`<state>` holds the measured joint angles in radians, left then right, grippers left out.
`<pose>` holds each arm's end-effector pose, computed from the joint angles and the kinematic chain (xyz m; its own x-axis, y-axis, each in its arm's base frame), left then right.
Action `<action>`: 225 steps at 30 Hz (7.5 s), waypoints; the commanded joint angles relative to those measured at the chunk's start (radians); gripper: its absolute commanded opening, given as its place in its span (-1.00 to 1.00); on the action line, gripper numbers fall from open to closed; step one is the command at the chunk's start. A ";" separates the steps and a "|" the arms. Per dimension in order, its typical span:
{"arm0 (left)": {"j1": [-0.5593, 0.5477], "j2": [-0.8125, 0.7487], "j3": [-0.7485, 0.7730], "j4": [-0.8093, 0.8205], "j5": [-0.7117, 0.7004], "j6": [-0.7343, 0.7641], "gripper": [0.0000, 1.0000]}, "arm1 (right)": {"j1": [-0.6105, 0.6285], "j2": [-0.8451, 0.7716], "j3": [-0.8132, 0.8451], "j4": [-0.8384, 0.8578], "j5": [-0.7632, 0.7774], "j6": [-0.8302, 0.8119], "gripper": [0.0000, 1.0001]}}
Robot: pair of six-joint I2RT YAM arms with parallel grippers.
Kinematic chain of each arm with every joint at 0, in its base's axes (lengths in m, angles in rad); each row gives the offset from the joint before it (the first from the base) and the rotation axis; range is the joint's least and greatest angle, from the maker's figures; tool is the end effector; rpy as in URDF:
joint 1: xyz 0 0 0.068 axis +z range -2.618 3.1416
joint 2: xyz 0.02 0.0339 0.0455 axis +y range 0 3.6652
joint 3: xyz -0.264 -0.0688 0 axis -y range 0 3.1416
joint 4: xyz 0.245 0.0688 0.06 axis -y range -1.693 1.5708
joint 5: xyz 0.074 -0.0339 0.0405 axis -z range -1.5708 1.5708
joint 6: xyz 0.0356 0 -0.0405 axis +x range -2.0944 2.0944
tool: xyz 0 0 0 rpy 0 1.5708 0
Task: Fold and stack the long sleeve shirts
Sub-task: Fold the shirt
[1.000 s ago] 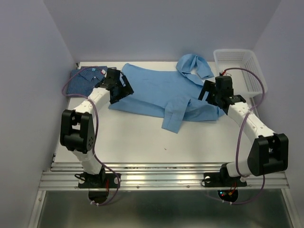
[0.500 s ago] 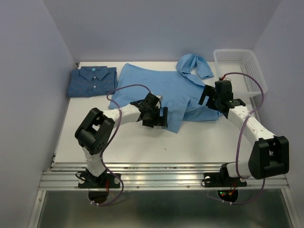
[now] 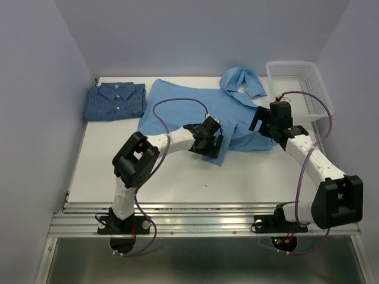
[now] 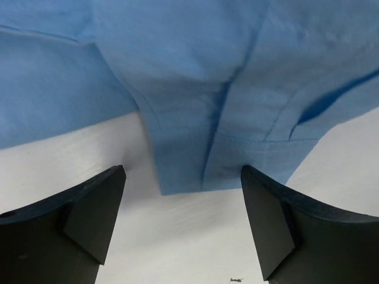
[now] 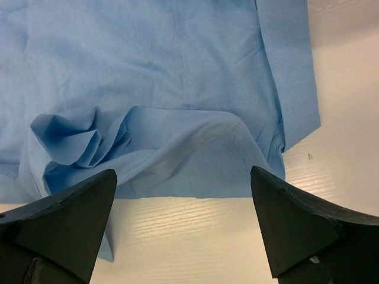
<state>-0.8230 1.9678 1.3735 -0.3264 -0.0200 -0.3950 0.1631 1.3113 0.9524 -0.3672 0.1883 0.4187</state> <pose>0.2895 -0.3111 0.1823 -0.7785 0.2737 -0.5648 0.4607 0.8603 -0.2182 0.2815 0.0396 0.2664 -0.6073 0.3048 -0.7337 0.2468 0.9502 0.1905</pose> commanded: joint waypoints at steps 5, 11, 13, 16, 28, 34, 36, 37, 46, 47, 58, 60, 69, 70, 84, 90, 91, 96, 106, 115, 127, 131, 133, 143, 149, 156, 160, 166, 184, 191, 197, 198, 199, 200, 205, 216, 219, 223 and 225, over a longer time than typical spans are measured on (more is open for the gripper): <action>-0.082 0.092 0.045 -0.116 -0.109 0.018 0.22 | -0.004 -0.070 -0.035 0.031 0.080 0.006 1.00; -0.077 0.080 0.022 -0.114 -0.197 -0.021 -1.00 | -0.004 -0.089 -0.055 0.037 0.091 0.002 1.00; -0.068 0.056 0.042 -0.126 -0.276 -0.037 -1.00 | -0.004 -0.086 -0.063 0.040 0.086 -0.001 1.00; -0.045 0.002 0.102 -0.158 -0.389 -0.053 -1.00 | -0.004 -0.083 -0.069 0.047 0.080 -0.003 1.00; 0.185 0.008 0.519 -0.243 -0.541 0.082 -1.00 | -0.004 -0.098 -0.107 0.082 0.028 -0.046 1.00; 0.220 0.181 0.917 -0.252 -0.500 0.266 -1.00 | -0.004 -0.066 -0.107 0.138 -0.072 -0.052 1.00; 0.219 0.224 1.016 -0.240 -0.488 0.321 -1.00 | -0.004 -0.054 -0.104 0.148 -0.084 -0.055 1.00; 0.220 0.252 1.068 -0.197 -0.453 0.352 -1.00 | -0.004 -0.047 -0.104 0.152 -0.089 -0.055 1.00; 0.220 0.264 1.062 0.090 -0.297 0.579 -1.00 | -0.004 0.063 -0.069 0.218 -0.181 -0.069 1.00; 0.220 0.275 1.085 0.093 -0.301 0.591 -1.00 | -0.004 0.075 -0.060 0.226 -0.269 -0.075 1.00; 0.222 0.249 1.124 0.225 -0.314 0.597 -1.00 | 0.016 0.403 0.075 0.443 -0.661 -0.054 1.00; 0.220 0.249 1.098 0.236 -0.285 0.604 -1.00 | 0.016 0.472 0.129 0.439 -0.667 -0.049 1.00; 0.220 0.258 1.030 0.144 -0.230 0.572 -1.00 | 0.016 0.615 0.292 0.375 -0.293 0.000 1.00; 0.220 0.255 1.030 0.133 -0.233 0.564 -1.00 | 0.016 0.599 0.289 0.370 -0.288 -0.007 1.00; 0.219 0.203 0.927 0.004 -0.218 0.410 -1.00 | -0.007 0.229 0.057 0.076 0.084 0.090 1.00; 0.219 0.218 0.878 0.023 -0.201 0.374 -1.00 | -0.103 0.187 -0.007 0.030 0.123 0.150 1.00; 0.219 0.220 0.868 0.027 -0.199 0.372 -1.00 | -0.103 0.192 -0.007 0.031 0.119 0.150 1.00; 0.220 0.203 0.751 0.072 -0.202 0.332 -1.00 | -0.103 0.284 0.016 0.039 0.079 0.157 1.00; 0.249 0.192 0.376 0.211 -0.120 0.176 -1.00 | -0.131 0.322 0.009 0.082 0.180 0.137 -0.58; 0.282 0.189 0.306 0.271 -0.009 0.128 -1.00 | -0.149 0.203 -0.076 0.033 0.206 0.101 -0.86; 0.283 0.068 0.555 -0.048 0.054 0.274 -1.00 | -0.149 0.152 -0.136 0.007 0.301 0.124 0.89; 0.283 -0.068 0.376 -0.062 -0.076 0.272 -1.00 | -0.149 0.138 -0.138 0.008 0.304 0.130 1.00; 0.283 -0.153 0.294 -0.039 -0.122 0.288 -1.00 | -0.149 0.108 -0.142 0.013 0.297 0.137 1.00; 0.285 -0.290 0.010 -0.124 -0.346 0.269 -1.00 | -0.149 -0.041 -0.231 0.145 0.289 0.169 1.00; 0.285 -0.297 0.030 -0.223 -0.335 0.176 -1.00 | -0.149 -0.041 -0.241 0.155 0.295 0.181 1.00; 0.288 -0.432 -0.109 -0.207 -0.331 0.154 -1.00 | -0.149 -0.087 -0.248 0.200 0.289 0.192 1.00; 0.300 -0.379 -0.133 -0.279 -0.381 0.116 -1.00 | -0.149 -0.173 -0.303 0.273 0.283 0.192 1.00; 0.317 -0.279 -0.048 -0.338 -0.460 0.093 -1.00 | -0.149 -0.228 -0.328 0.286 0.287 0.175 1.00; 0.337 -0.135 0.167 -0.482 -0.514 0.079 -1.00 | -0.149 -0.095 -0.242 0.479 -0.147 0.064 1.00; 0.357 -0.190 0.093 -0.481 -0.532 0.067 -1.00 | -0.149 -0.023 -0.208 0.421 -0.179 0.095 1.00; 0.401 -0.202 0.055 -0.450 -0.521 0.097 -1.00 | -0.149 -0.050 -0.233 0.412 -0.148 0.083 1.00; 0.404 -0.189 0.052 -0.447 -0.523 0.102 -1.00 | -0.149 -0.049 -0.233 0.412 -0.151 0.084 1.00; 0.404 -0.181 0.049 -0.439 -0.525 0.108 -1.00 | -0.149 -0.049 -0.233 0.410 -0.151 0.086 1.00; 0.409 -0.175 0.047 -0.435 -0.529 0.116 -1.00 | -0.149 -0.047 -0.231 0.412 -0.156 0.084 1.00; 0.418 -0.129 0.102 -0.431 -0.499 0.120 -1.00 | -0.149 -0.043 -0.201 0.370 -0.231 0.117 1.00; 0.418 -0.150 0.093 -0.399 -0.463 0.113 -1.00 | -0.149 -0.107 -0.222 0.163 -0.348 0.284 1.00; 0.418 -0.155 0.070 -0.379 -0.448 0.111 -1.00 | -0.149 -0.095 -0.253 0.192 -0.391 0.325 1.00; 0.418 -0.156 0.061 -0.369 -0.445 0.111 -1.00 | -0.149 -0.011 -0.259 0.325 -0.435 0.394 1.00; 0.418 -0.156 0.061 -0.364 -0.446 0.113 -1.00 | -0.149 0.057 -0.245 0.355 -0.435 0.430 0.97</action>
<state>-0.4065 1.8355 1.4437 -0.7055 -0.4564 -0.2752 0.0196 1.2949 0.7082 -0.1158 -0.2127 0.7689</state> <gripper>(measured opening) 0.052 0.994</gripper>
